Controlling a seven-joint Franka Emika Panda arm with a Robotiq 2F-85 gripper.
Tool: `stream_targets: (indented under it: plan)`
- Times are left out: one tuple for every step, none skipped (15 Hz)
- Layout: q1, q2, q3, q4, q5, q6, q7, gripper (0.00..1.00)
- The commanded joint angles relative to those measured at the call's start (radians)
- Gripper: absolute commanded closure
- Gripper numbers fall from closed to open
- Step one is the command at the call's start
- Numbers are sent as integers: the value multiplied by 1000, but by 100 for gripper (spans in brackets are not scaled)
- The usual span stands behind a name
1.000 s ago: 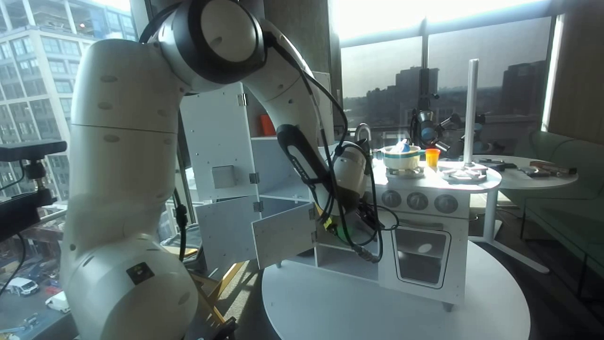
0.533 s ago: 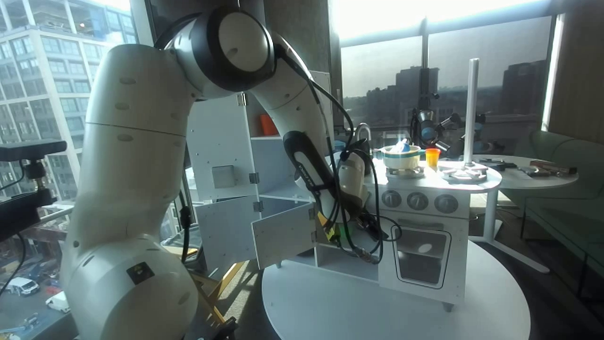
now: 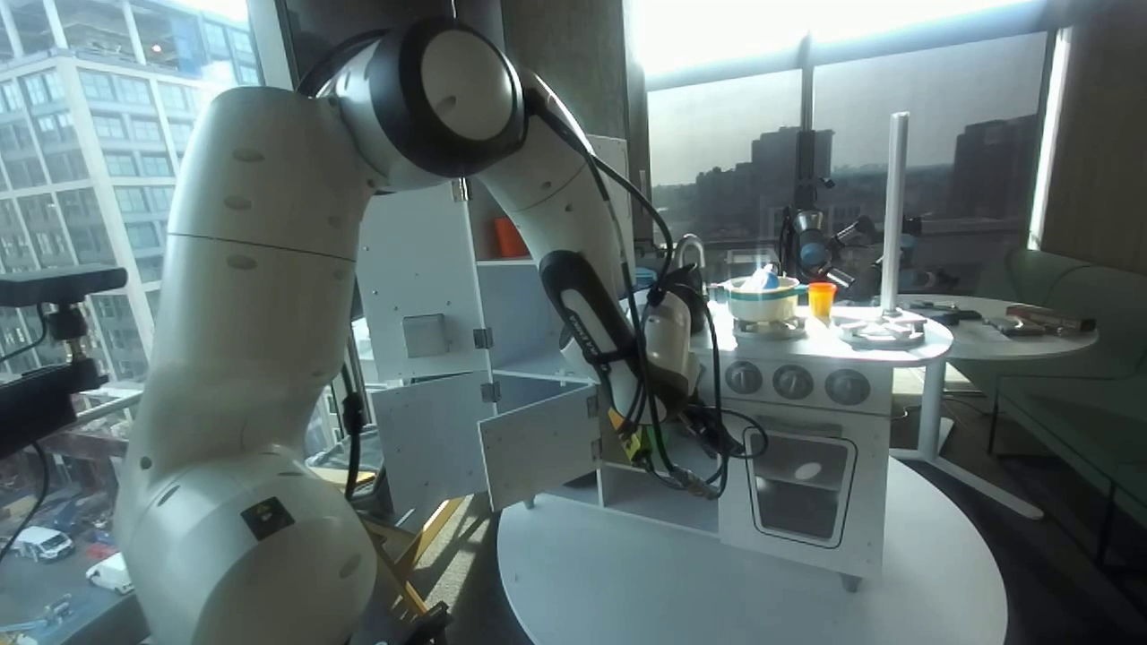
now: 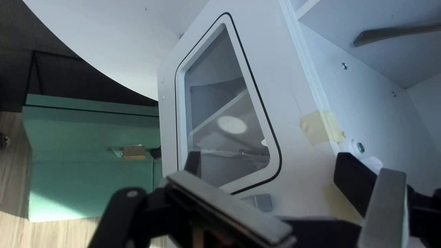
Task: Open the cabinet doors and the oven door.
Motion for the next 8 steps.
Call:
stream_targets:
  plan:
    - [-3,-92,-17,-53,-23,-15,-18,0]
    - [0,-110,-29,-71,12,-18,-73,0]
    - [3,-127,-41,-90,59,-28,-129,0]
    - [2,-143,-48,-102,81,-32,-160,0]
    - [0,-157,-51,-107,83,-35,-154,0]
    - [-4,-163,-56,-109,103,-28,-166,0]
    - [-6,-165,-60,-108,118,-36,-156,0]
    - [-7,-165,-63,-107,148,-42,-162,0]
